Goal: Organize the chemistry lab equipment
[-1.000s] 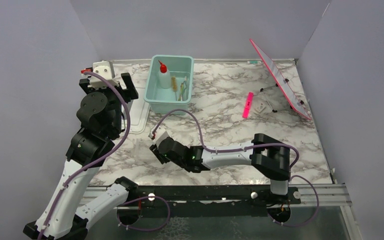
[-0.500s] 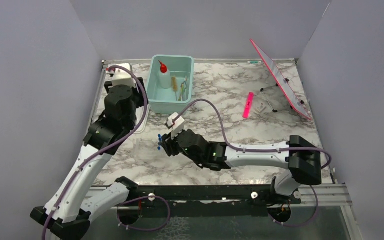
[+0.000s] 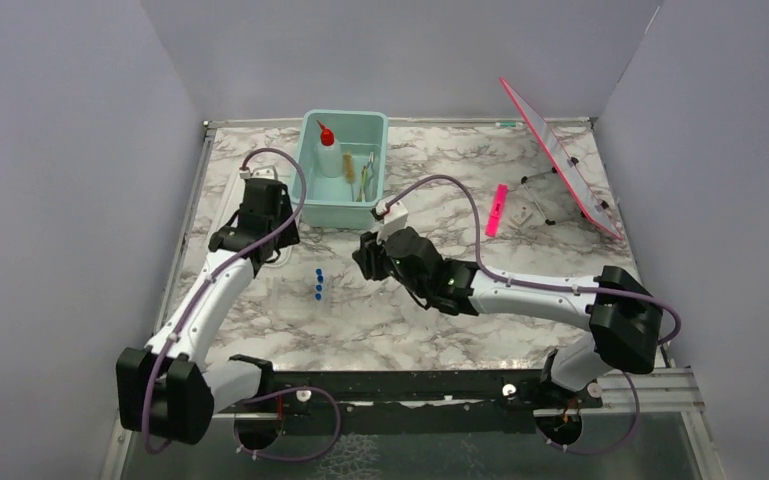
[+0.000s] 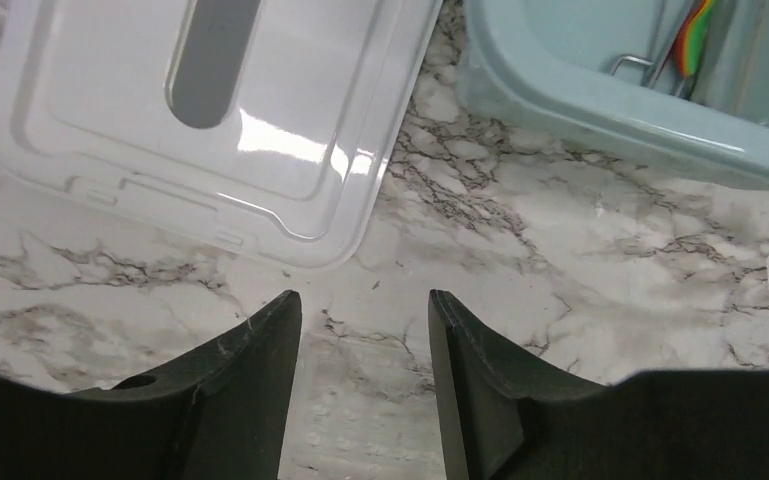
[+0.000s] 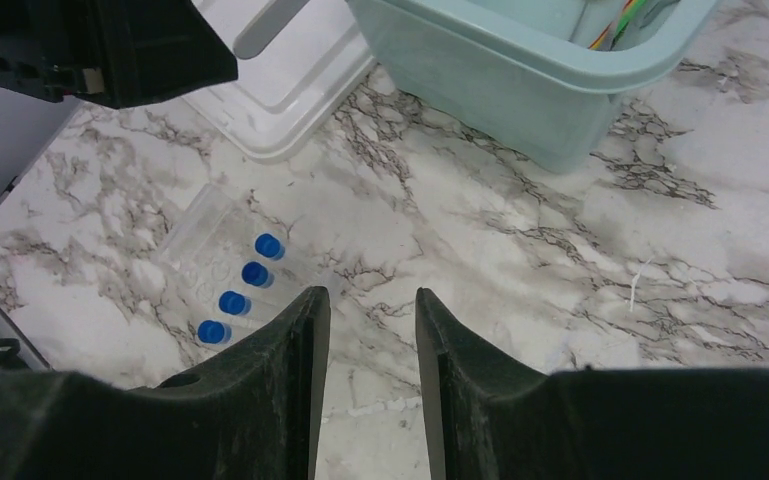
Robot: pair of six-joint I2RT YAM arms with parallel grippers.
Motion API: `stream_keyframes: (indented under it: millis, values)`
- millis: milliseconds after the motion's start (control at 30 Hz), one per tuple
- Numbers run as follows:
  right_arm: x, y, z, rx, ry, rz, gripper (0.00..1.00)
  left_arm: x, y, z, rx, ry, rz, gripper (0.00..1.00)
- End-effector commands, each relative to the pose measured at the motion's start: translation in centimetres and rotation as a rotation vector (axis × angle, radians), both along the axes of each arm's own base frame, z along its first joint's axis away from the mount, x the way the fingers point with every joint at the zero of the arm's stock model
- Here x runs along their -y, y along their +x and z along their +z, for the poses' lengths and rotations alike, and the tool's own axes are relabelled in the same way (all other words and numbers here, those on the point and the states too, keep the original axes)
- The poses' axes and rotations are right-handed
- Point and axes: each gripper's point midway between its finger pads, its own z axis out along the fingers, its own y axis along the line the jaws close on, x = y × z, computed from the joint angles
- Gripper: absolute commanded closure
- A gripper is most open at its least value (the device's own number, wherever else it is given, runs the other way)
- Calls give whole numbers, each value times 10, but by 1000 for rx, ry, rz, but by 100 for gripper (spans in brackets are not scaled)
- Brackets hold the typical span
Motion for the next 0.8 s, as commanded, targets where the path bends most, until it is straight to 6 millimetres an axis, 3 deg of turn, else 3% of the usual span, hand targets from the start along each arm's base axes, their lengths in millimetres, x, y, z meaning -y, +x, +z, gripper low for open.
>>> stream_keyframes:
  millis: [0,300,467,567,767]
  values:
    - [11,4,4,-8,11,13,60,14,18,-28,-64,-216,-78,48]
    - [45,37,10,31,22,-45,60,1,78,-80,-135,-376,-110,39]
    - [62,51,12,54,26,-83,60,-7,105,-97,-153,-328,-127,40]
    - [69,56,14,70,24,-100,60,-20,109,-106,-170,-257,-112,44]
    - [77,64,14,77,20,-129,60,-46,94,-140,-287,-135,-25,61]
